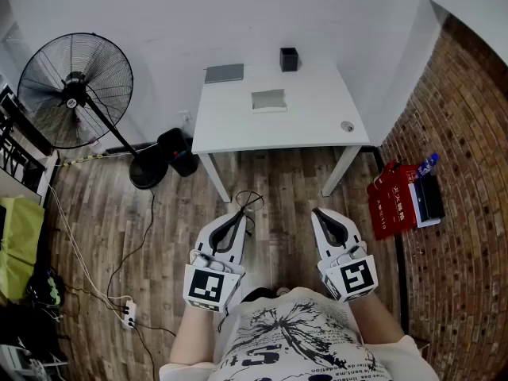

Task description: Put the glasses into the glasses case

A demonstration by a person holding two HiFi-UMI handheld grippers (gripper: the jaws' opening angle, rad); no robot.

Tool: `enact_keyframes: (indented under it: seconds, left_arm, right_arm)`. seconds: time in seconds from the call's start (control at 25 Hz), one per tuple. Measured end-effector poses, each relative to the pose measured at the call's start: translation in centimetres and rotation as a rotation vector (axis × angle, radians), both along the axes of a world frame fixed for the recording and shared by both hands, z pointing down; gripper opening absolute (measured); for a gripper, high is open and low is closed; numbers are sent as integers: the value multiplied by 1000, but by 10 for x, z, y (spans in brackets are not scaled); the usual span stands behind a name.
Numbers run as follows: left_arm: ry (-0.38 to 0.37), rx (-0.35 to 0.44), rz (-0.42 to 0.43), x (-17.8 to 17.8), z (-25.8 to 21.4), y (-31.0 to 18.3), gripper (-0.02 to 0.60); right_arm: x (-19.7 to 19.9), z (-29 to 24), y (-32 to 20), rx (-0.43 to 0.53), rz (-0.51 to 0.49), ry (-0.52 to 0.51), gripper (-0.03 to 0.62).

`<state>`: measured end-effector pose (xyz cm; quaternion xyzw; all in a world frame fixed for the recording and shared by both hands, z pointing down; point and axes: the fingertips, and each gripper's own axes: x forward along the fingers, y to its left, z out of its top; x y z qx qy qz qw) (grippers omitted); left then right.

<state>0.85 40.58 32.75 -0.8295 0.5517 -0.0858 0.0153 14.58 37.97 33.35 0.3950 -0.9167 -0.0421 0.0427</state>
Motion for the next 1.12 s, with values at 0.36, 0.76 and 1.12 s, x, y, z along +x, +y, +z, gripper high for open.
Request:
enact_keyframes:
  seconds: [0.36, 0.76, 1.12]
  left_arm:
    - [24, 18, -10, 3, -1, -7, 17]
    - [37, -13, -21, 19, 8, -24, 17]
    - [45, -59, -8, -3, 26, -97, 17]
  right_arm:
    - [2, 0, -7, 4, -11, 1, 14]
    - [17, 8, -29, -49, 11, -16, 15]
    - [-1, 26, -102, -78, 28, 8, 15]
